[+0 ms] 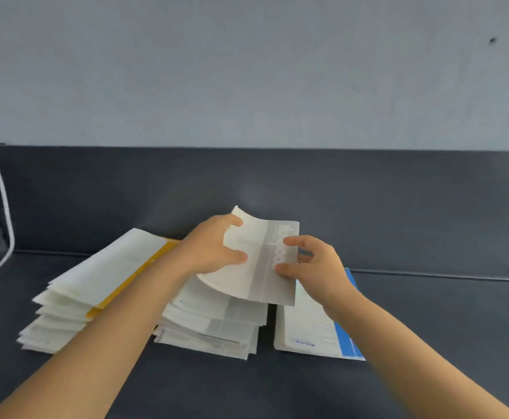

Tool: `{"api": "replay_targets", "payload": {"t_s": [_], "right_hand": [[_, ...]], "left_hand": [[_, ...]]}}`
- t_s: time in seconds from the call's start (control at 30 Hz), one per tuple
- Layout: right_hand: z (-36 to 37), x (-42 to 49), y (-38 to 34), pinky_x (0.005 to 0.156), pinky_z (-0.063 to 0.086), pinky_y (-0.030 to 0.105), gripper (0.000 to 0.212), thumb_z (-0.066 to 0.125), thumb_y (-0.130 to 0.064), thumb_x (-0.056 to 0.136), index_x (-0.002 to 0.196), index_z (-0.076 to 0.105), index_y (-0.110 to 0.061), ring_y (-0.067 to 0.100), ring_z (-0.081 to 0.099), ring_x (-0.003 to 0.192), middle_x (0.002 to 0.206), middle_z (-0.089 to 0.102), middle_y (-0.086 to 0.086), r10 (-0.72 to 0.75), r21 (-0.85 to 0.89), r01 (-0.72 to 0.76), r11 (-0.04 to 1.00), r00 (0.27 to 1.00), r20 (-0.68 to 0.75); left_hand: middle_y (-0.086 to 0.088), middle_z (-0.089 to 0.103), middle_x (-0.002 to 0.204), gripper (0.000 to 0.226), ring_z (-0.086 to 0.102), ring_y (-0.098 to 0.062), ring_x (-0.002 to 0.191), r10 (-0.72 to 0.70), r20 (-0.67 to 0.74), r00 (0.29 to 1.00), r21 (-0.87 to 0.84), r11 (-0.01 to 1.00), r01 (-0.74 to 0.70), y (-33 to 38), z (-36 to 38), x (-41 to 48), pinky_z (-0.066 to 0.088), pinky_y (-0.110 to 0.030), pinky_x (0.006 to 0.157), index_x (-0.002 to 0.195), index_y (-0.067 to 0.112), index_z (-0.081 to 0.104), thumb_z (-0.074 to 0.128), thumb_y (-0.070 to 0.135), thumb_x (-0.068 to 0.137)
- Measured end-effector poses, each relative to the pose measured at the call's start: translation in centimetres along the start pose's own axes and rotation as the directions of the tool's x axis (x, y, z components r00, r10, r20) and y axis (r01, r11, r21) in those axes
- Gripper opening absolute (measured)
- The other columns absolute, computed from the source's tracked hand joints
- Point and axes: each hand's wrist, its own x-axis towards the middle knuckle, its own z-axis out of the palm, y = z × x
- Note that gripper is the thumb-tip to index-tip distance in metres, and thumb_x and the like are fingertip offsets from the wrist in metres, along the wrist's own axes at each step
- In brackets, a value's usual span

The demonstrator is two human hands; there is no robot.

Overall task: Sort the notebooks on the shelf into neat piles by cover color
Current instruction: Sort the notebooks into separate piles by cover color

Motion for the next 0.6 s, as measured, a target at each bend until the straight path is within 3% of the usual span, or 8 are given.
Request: {"api": "replay_targets", "payload": {"t_s": [0.1,0.17,0.23,0.3,0.4,0.5,0.6], "right_hand": [[4.5,0.9,0.2,0.07,0.046,0.023,0.048,0.068,-0.014,0.083,0.127,0.05,-0.024,0.018,0.055,0.108,0.126,0.054,0.0,0.045,-0.221,-0.06,0.973,0.996,-0.072],[6.6,0.8,0.7,0.08,0.043,0.027,0.045,0.058,-0.021,0.089,0.132,0.043,-0.021,0.022,0.052,0.114,0.127,0.053,0.001,0.021,-0.561,-0.06,0.826,0.997,-0.076],[8.0,0.5,1.4,0.087,0.043,0.032,0.03,0.044,-0.028,0.095,0.122,0.047,-0.017,0.027,0.053,0.113,0.126,0.054,0.005,-0.036,-0.774,-0.005,0.633,0.999,-0.036],[8.6,0.2,1.5,0.086,0.04,0.035,0.03,0.035,-0.033,0.098,0.117,0.051,-0.017,0.027,0.053,0.109,0.126,0.055,0.005,-0.048,-0.851,0.011,0.524,0.999,-0.016],[8.5,0.3,1.1,0.086,0.037,0.036,0.034,0.031,-0.037,0.099,0.119,0.052,-0.019,0.025,0.05,0.11,0.117,0.06,0.002,-0.028,-0.92,0.029,0.39,0.999,0.02],[7.3,0.4,0.6,0.091,0.04,0.036,0.038,0.039,-0.043,0.096,0.122,0.054,-0.022,0.025,0.047,0.117,0.118,0.06,0.001,0.007,-0.87,-0.003,0.493,1.0,0.0],[4.5,0.6,0.8,0.096,0.041,0.032,0.043,0.05,-0.042,0.093,0.132,0.049,-0.023,0.02,0.043,0.124,0.128,0.056,-0.003,-0.08,-0.811,-0.041,0.584,0.991,-0.107]], "left_hand": [[0.004,0.02,0.158,0.068,0.025,-0.016,0.143,0.035,0.133,0.991,0.183,0.981,-0.06,-3.9,-0.7,0.2,0.029,-0.025,0.106,0.147,0.02,0.033,0.064,0.04,0.089],[0.0,0.004,0.163,0.066,0.004,-0.017,0.149,0.04,0.256,0.966,0.423,0.894,-0.149,-5.8,0.0,0.3,0.016,-0.036,0.117,0.15,0.015,0.027,0.046,0.049,0.097],[-0.001,-0.006,0.163,0.066,-0.012,-0.016,0.149,0.004,0.338,0.941,0.52,0.833,-0.191,-7.3,1.1,0.3,0.003,-0.041,0.12,0.154,0.013,0.015,0.024,0.051,0.101],[-0.001,-0.013,0.162,0.065,-0.013,-0.016,0.149,-0.023,0.351,0.936,0.548,0.816,-0.185,-8.1,2.1,0.2,-0.003,-0.04,0.121,0.155,0.013,-0.001,0.013,0.048,0.103],[-0.003,-0.013,0.162,0.064,-0.011,-0.019,0.149,-0.022,0.351,0.936,0.592,0.78,-0.204,-7.9,2.5,0.0,-0.006,-0.04,0.121,0.155,0.012,-0.005,0.009,0.047,0.103],[-0.005,0.003,0.163,0.063,-0.009,-0.022,0.15,0.03,0.304,0.952,0.645,0.729,-0.229,-7.4,1.9,0.5,-0.005,-0.044,0.121,0.155,0.013,0.012,0.013,0.047,0.103],[-0.003,0.02,0.16,0.053,-0.002,-0.024,0.15,0.146,0.286,0.947,0.695,0.649,-0.31,-6.0,1.4,0.2,-0.003,-0.046,0.121,0.146,0.019,0.038,0.024,0.043,0.102]]}}
